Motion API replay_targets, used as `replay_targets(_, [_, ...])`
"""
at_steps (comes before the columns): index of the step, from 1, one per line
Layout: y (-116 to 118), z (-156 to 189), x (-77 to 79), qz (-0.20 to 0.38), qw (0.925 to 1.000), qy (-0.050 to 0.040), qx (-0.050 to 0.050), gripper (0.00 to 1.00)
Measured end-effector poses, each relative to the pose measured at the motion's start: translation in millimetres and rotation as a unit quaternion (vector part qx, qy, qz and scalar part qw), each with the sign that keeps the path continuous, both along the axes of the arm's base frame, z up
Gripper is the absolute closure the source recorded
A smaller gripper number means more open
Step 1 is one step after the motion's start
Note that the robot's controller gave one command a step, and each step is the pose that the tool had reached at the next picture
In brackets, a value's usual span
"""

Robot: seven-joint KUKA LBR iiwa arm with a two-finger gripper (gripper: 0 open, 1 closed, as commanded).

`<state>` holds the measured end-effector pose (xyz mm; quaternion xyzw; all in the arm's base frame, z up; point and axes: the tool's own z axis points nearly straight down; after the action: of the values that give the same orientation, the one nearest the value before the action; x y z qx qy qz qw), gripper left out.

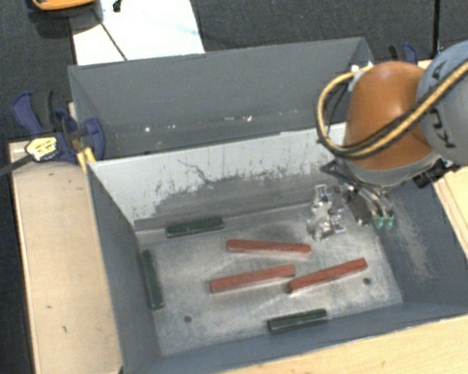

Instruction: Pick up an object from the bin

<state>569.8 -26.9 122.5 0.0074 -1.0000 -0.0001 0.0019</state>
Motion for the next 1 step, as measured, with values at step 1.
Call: replay_targets(1, [43.0,-28.8,15.2,0.02,0.9998,-0.0017,0.001,0.0])
